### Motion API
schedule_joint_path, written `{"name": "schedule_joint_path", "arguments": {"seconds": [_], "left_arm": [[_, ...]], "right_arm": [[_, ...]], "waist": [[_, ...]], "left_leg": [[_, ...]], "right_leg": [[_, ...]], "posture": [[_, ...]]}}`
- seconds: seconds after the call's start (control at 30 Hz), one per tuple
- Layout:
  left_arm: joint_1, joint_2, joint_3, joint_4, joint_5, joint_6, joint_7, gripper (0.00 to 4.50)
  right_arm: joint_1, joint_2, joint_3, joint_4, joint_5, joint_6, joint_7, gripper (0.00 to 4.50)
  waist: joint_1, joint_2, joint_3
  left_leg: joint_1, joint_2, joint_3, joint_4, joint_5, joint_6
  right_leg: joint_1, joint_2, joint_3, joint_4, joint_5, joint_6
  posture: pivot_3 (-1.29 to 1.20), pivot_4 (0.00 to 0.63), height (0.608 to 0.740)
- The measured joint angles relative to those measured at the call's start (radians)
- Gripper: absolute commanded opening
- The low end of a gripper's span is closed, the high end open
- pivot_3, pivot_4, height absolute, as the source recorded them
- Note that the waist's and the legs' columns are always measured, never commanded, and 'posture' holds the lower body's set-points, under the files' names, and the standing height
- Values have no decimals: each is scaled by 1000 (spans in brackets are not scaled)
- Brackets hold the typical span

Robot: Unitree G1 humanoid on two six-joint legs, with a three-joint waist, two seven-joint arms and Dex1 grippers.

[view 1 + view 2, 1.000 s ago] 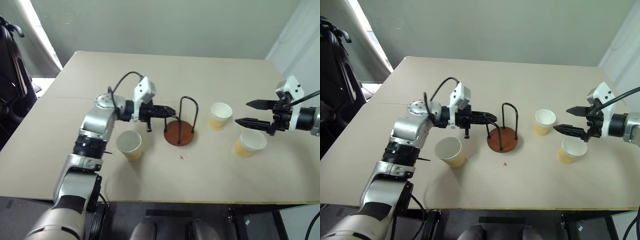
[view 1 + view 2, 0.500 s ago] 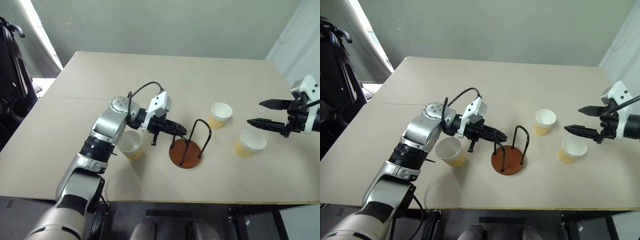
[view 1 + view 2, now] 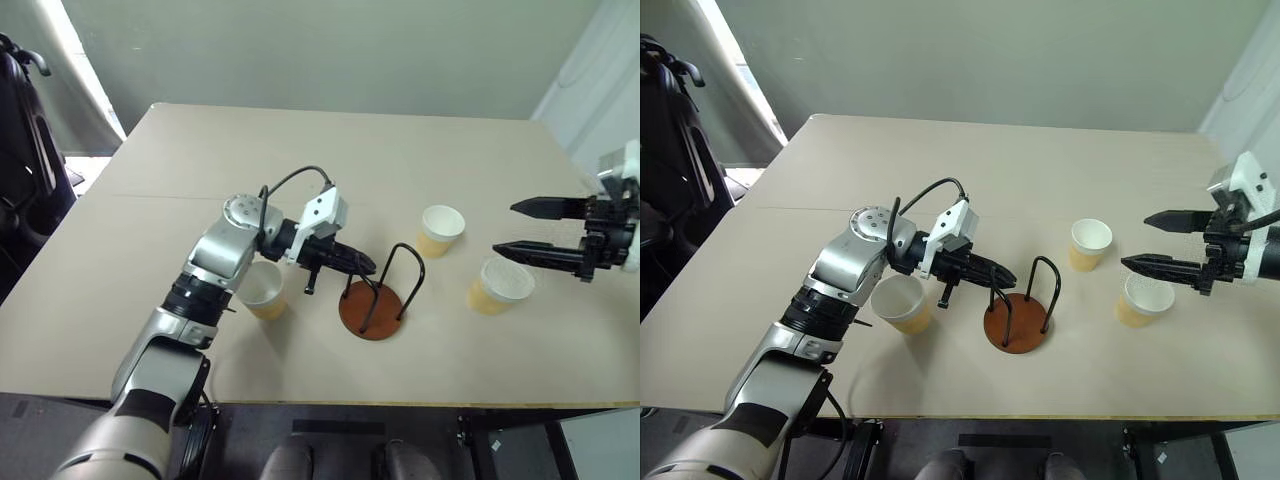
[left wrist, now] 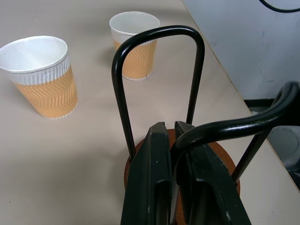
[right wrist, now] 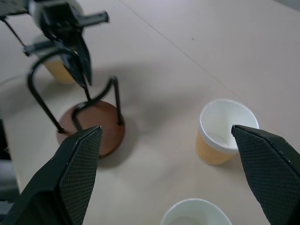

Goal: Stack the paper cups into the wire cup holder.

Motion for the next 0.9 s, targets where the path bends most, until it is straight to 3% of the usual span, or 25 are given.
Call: {"name": "schedule_joint_path", "arguments": {"seconds": [0.4, 0.53, 0.83, 0.9], "left_arm": [[13, 18, -42, 5, 46, -86, -45, 26], [14, 17, -42, 16, 60, -107, -45, 1194], [14, 16, -42, 24, 63, -113, -49, 4371], [13, 23, -42, 24, 67, -121, -67, 4443]], "right_arm": [[-6, -44, -16, -56, 65, 12, 27, 4500], [-6, -42, -16, -59, 66, 11, 16, 4500], [-6, -41, -14, -57, 62, -10, 2, 4500], [-6, -41, -6, -57, 61, -15, 2, 4500]], "waist": [[0, 0, 0], [0, 0, 0], [0, 0, 0], [-1, 0, 0]], "left_leg": [[1, 0, 2, 1, -1, 3], [1, 0, 2, 1, -2, 3], [1, 0, 3, 2, -2, 4], [1, 0, 3, 2, -2, 4]], "right_leg": [[0, 0, 1, 1, 0, 1], [1, 0, 0, 1, 0, 1], [1, 0, 0, 1, 0, 1], [1, 0, 0, 1, 0, 1]], "posture": [[0, 150, 740], [0, 150, 740], [0, 150, 740], [0, 150, 740]]}}
